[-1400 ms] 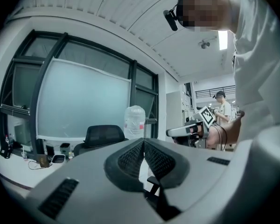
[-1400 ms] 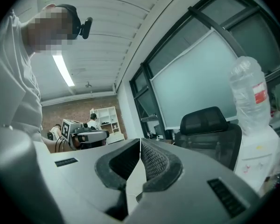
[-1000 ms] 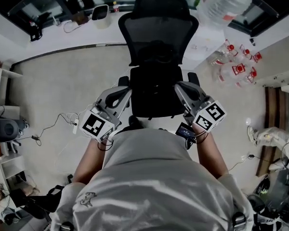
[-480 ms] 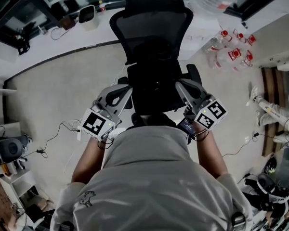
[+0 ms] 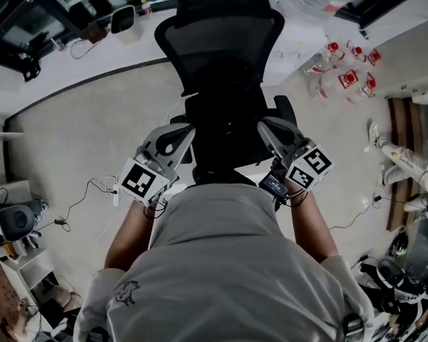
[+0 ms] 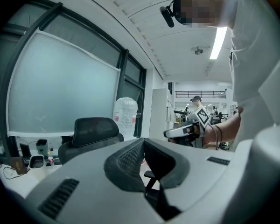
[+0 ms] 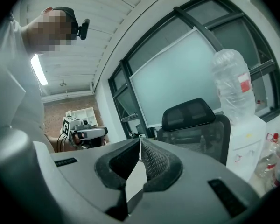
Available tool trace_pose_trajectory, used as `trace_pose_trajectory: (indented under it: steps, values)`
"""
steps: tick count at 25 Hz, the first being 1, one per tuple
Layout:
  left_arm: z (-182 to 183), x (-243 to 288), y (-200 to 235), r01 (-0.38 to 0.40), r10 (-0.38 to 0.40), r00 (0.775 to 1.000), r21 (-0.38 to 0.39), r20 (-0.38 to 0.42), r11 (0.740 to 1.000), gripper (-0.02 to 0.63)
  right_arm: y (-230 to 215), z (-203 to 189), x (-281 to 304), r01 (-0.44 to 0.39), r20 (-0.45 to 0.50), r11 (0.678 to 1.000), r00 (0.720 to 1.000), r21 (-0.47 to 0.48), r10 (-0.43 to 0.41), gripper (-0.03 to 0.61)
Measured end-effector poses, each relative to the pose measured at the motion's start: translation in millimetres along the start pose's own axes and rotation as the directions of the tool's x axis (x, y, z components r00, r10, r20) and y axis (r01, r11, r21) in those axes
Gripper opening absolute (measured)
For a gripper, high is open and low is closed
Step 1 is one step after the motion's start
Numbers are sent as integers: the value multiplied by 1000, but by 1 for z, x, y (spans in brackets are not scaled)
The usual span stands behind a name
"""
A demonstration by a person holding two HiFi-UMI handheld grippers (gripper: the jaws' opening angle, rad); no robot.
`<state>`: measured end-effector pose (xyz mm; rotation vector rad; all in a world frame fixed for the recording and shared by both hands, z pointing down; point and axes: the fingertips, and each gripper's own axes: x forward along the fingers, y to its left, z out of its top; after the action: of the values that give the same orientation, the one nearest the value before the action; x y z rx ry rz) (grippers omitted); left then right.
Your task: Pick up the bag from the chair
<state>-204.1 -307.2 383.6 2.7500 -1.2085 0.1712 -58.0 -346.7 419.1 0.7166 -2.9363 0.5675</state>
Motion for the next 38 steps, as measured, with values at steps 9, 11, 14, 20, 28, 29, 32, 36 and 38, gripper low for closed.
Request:
trace_pose_trajectory:
  steps: [9,11,14,20,28,29,32,36,38]
  values:
    - [-3,44,12,-20,20,999,16,-34,1000,12,-47,-5,6,-35,-12,999,999,41,35,35]
    - [-3,54,17,-28,29,999,27,-33,999,12,-58,-8,9,-39,-11,998,999,58,40,35]
    - [-9,67,21,-31,32,998,10,-52,999,12,-72,-17,18,-48,-43,996,998,78,51,35]
    - [-29,83,36,36,-37,996,-14,-75,999,12,-90,-39,41,7,-50,992,999,130,0,37]
    - [-59,107,58,172,-172,975,-12,-139,985,12,-110,-71,62,96,-65,970,994,223,-84,94]
    - [-64,110,59,189,-189,971,-10,-150,982,12,-115,-76,62,111,-66,966,993,232,-98,96]
    - [-77,120,64,228,-229,958,-25,-173,973,12,-126,-88,67,136,-67,955,990,263,-123,123]
    - [-88,132,71,263,-264,946,-30,-191,964,12,-134,-107,77,137,-70,941,990,310,-121,154]
    - [-92,137,73,277,-276,939,-25,-203,961,12,-139,-119,80,131,-71,935,991,331,-114,164]
